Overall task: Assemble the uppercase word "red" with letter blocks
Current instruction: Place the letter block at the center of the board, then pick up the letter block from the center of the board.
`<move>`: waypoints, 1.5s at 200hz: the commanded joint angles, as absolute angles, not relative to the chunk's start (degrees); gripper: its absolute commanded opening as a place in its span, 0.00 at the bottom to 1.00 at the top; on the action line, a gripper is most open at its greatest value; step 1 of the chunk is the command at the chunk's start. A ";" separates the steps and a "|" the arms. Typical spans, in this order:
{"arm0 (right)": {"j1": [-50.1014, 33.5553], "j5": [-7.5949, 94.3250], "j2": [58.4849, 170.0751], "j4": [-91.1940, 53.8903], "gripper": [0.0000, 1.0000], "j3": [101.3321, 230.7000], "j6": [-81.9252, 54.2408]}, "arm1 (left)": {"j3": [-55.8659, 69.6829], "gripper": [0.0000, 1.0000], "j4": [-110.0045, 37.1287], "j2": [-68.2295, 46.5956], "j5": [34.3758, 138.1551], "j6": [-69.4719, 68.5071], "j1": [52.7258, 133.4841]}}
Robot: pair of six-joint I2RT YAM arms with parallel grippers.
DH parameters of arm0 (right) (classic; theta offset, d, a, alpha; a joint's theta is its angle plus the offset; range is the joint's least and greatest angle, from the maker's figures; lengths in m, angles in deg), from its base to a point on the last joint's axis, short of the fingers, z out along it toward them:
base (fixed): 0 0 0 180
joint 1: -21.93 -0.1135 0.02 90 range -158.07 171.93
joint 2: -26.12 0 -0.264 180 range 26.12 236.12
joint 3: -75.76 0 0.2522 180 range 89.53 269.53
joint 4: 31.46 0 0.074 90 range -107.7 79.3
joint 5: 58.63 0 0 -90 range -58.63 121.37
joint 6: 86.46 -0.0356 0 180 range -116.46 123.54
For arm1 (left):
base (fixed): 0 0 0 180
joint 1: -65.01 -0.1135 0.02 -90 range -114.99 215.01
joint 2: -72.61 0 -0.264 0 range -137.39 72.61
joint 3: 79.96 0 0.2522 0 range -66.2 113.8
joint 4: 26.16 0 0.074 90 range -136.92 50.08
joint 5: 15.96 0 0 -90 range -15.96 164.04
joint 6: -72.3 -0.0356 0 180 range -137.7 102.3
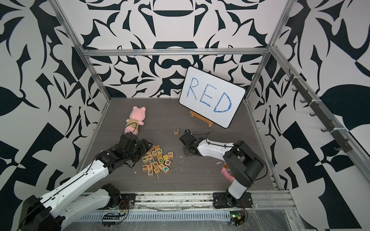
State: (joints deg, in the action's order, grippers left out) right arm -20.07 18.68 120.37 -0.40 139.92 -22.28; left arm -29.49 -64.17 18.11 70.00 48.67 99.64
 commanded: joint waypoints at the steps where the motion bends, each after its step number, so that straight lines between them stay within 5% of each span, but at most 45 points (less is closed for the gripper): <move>1: -18.40 19.59 118.75 -0.49 0.44 140.00 -23.54 | -30.51 0.78 -63.28 18.32 70.06 48.50 99.81; 89: -14.24 25.56 122.09 -4.66 0.43 143.20 -24.32 | -29.98 0.78 -58.49 16.19 71.29 49.52 99.81; 134: -13.78 15.78 124.45 0.82 0.40 147.62 -25.16 | -29.03 0.78 -59.33 14.64 71.17 49.04 99.81; 200: -14.80 19.10 111.65 3.94 0.50 145.27 -34.01 | -26.72 0.79 -64.77 18.84 65.53 46.76 99.81; 244: -21.65 13.19 116.43 4.23 0.61 150.36 -39.84 | -29.16 0.78 -63.21 22.47 63.42 50.44 99.81; 300: -22.94 8.77 126.00 8.11 0.59 157.32 -45.89 | -30.33 0.78 -61.73 20.71 64.74 52.05 99.81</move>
